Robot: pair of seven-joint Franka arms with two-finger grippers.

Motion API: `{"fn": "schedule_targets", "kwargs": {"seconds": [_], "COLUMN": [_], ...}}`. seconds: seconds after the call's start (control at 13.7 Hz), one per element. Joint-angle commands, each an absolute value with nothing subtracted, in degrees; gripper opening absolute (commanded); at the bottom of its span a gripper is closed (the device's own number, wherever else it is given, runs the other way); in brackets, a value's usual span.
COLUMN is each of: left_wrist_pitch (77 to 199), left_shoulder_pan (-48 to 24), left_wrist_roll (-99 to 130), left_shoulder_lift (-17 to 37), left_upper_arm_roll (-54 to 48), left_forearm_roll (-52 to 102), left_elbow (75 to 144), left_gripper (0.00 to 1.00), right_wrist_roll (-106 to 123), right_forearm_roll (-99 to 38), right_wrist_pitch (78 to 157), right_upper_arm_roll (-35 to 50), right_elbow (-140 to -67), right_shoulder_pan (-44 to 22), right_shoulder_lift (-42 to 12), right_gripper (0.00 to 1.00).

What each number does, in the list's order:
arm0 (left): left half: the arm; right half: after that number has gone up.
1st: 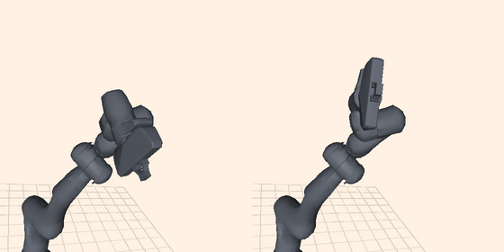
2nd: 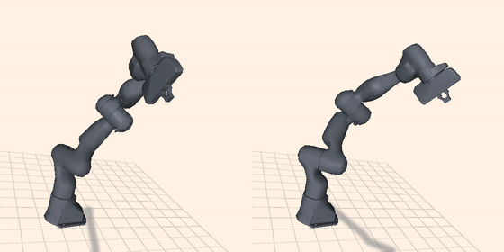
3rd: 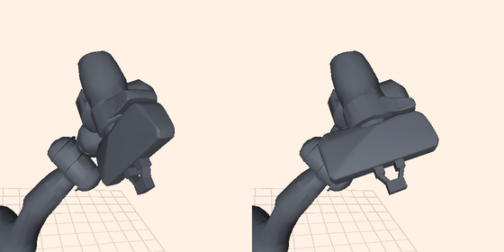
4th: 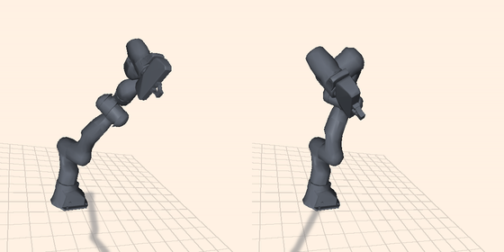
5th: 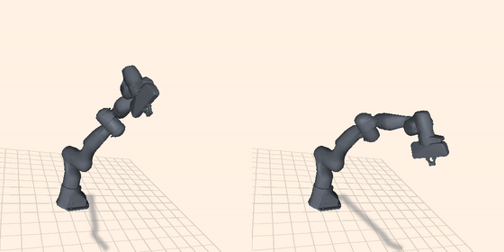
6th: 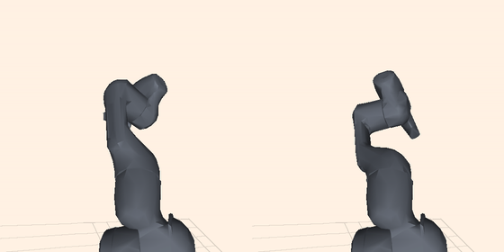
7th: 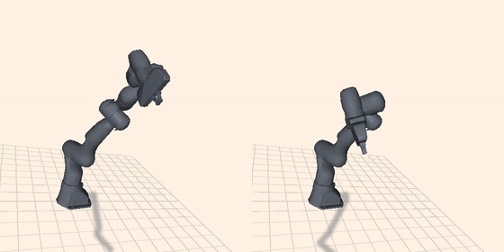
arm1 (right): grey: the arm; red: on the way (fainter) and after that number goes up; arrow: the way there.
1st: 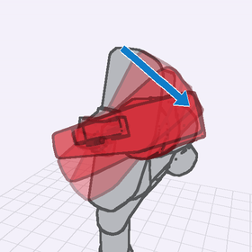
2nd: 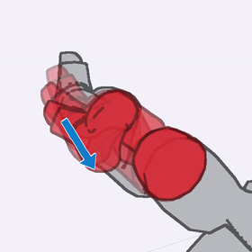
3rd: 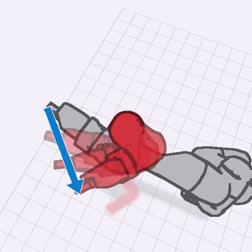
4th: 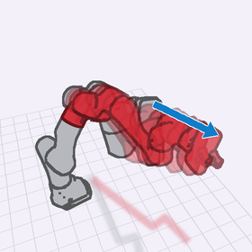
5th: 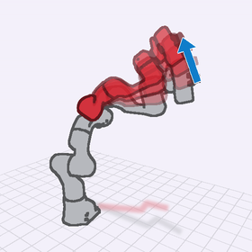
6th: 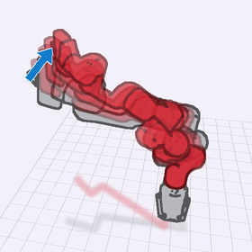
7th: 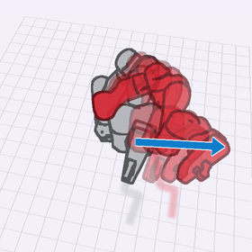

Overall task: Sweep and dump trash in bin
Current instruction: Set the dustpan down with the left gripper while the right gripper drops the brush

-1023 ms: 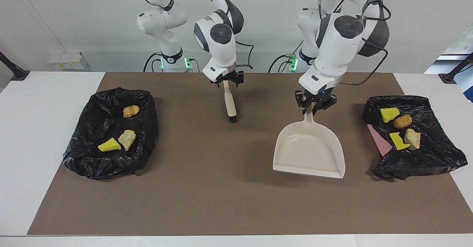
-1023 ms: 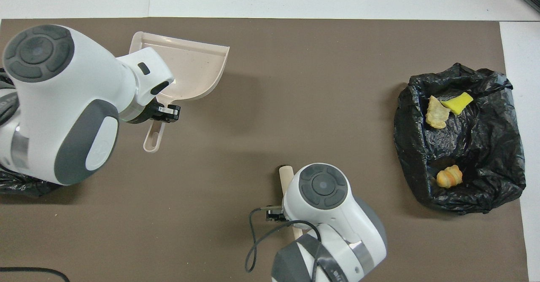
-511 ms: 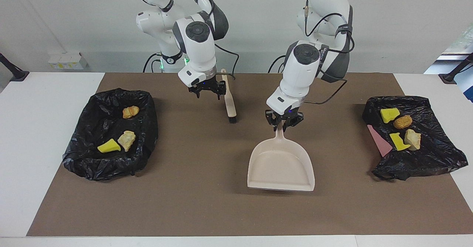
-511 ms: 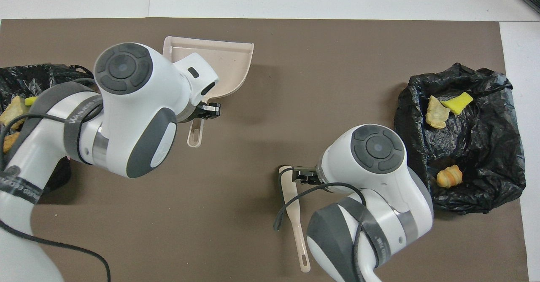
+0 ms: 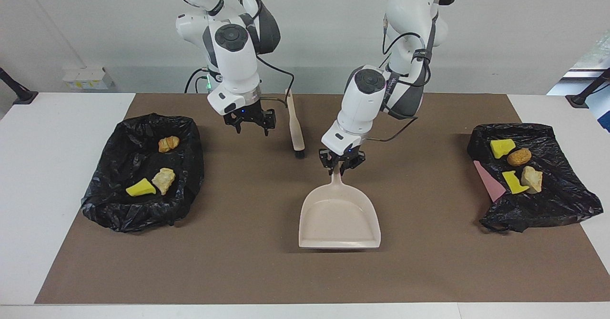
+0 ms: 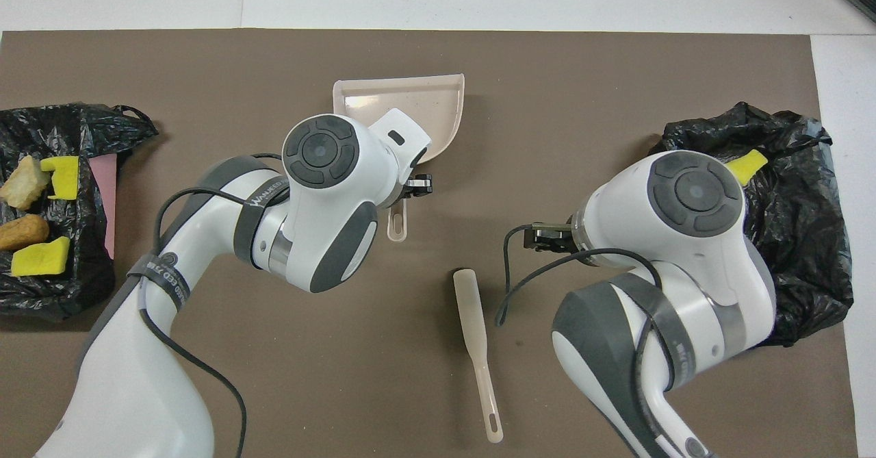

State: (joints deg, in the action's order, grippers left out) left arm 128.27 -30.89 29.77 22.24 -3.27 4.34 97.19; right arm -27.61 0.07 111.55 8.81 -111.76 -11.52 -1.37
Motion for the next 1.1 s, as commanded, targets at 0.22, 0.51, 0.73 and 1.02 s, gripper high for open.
{"fn": "schedule_targets", "kwargs": {"seconds": [0.22, 0.51, 0.73, 1.02], "left_wrist_pitch": [134.4, 130.4, 127.6, 123.4], "left_shoulder_pan": [-32.8, -31.0, -28.0, -23.2], "left_wrist_roll": [35.3, 34.8, 34.1, 29.7], "left_shoulder_lift": [27.4, 23.7, 21.5, 21.4], "left_upper_arm_roll": [-3.6, -3.1, -3.0, -3.0], "left_forearm_roll": [4.5, 4.5, 4.2, 3.2], "left_elbow": [95.2, 95.1, 94.9, 91.8], "left_gripper": [0.99, 1.00, 1.00, 1.00], "right_wrist_roll": [-25.7, -25.6, -25.5, -22.7], "right_forearm_roll": [2.3, 2.3, 2.4, 2.4], "right_wrist_pitch": [110.4, 109.1, 106.7, 104.3], "right_upper_arm_roll": [9.4, 9.3, 9.1, 7.3], "right_elbow": [-106.4, -104.6, -102.7, -100.8], "right_shoulder_pan": [-6.9, -4.3, -3.0, -2.9], "right_shoulder_lift": [-2.8, -1.9, -1.5, -0.4], "right_gripper": [0.99, 1.00, 1.00, 1.00]}}
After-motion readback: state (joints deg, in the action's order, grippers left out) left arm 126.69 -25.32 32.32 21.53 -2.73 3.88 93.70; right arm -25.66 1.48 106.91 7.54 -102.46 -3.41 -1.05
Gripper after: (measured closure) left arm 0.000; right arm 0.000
